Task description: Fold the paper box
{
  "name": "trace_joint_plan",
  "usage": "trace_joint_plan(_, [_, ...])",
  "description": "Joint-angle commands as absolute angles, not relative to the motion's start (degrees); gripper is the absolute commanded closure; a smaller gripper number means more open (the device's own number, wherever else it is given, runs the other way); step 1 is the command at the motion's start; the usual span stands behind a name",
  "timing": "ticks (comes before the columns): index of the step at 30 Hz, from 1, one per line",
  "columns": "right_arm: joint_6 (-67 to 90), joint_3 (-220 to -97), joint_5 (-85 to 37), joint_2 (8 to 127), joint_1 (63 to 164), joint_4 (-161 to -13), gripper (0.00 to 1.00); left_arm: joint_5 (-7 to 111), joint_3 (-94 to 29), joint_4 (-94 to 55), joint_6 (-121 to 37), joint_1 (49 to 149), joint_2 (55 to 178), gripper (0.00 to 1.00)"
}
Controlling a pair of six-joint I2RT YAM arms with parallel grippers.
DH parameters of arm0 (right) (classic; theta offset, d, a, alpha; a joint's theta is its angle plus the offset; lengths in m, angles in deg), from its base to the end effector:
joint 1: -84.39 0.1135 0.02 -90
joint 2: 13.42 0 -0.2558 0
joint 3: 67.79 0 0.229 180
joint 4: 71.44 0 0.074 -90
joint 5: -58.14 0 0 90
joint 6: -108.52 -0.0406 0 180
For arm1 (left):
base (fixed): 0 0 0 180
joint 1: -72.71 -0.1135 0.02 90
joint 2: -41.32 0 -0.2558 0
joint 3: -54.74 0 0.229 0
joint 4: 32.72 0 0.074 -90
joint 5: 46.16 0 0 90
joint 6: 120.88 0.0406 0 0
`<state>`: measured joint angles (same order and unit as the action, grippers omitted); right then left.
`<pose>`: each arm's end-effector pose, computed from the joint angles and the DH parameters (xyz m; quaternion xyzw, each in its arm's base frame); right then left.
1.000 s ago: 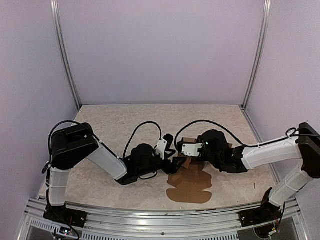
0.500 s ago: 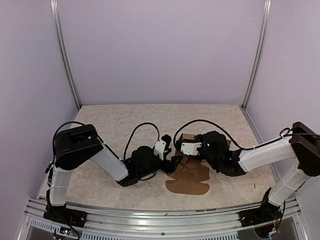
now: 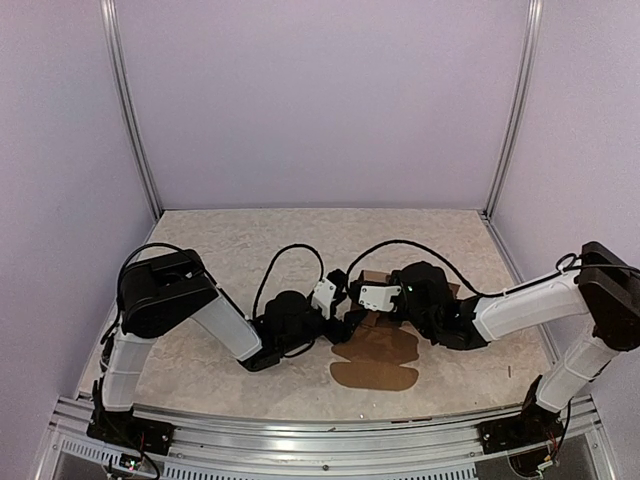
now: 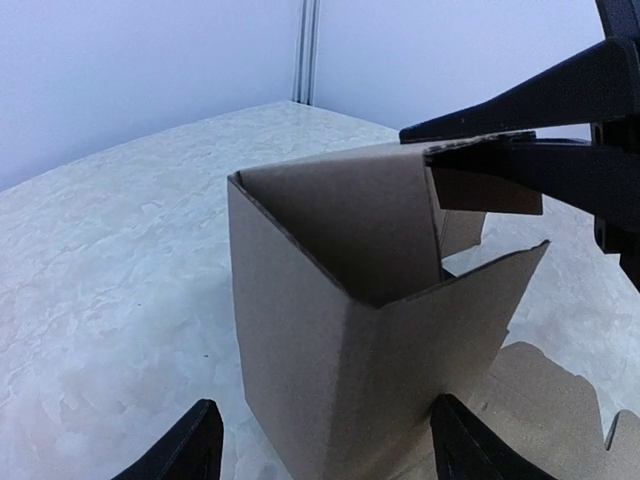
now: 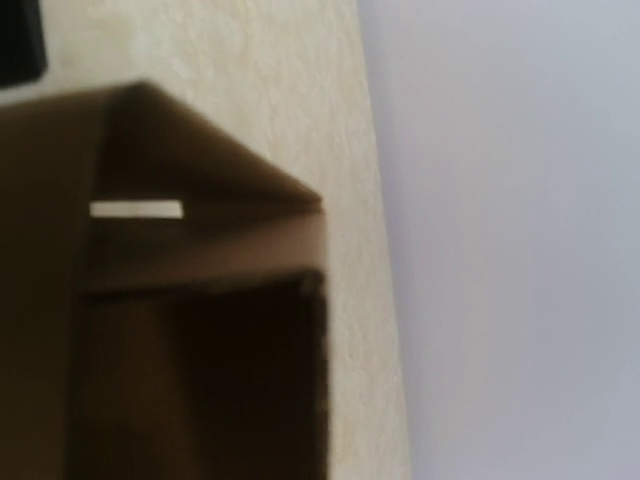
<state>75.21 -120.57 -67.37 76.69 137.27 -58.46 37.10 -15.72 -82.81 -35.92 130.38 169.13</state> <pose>0.1999 0.2251 0.1863 -0.5585 0.5965 -0.2733 0.5075 0.2253 -0.3471 0.1083 0.2973 0.6887 -0.3056 0.5864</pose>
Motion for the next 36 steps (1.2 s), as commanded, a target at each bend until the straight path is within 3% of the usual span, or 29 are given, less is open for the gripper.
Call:
trace_joint_plan(1, [72.26,-121.27,-64.29,75.65,138.14,-64.5,1.0,39.95,-18.83,-86.33,-33.79,128.66,171.22,0.32])
trace_joint_plan(14, [67.22,-124.77,-64.05,75.68,138.09,-71.62,1.0,31.81,-19.69,-84.19,-33.24,129.46,171.62,0.45])
trace_joint_plan(20, [65.48,-125.55,-62.75,75.11,138.12,-76.35,0.95,27.7,-17.27,-87.09,-32.55,129.93,170.34,0.48])
trace_joint_plan(30, [60.13,-128.29,-57.45,75.28,138.15,-84.28,0.91,32.74,-20.5,-88.45,-29.23,129.75,172.79,0.54])
trace_joint_plan(36, [58.82,-129.71,-59.57,76.91,138.1,-84.27,0.91,34.47,-18.4,-94.55,-27.97,130.08,172.87,0.52])
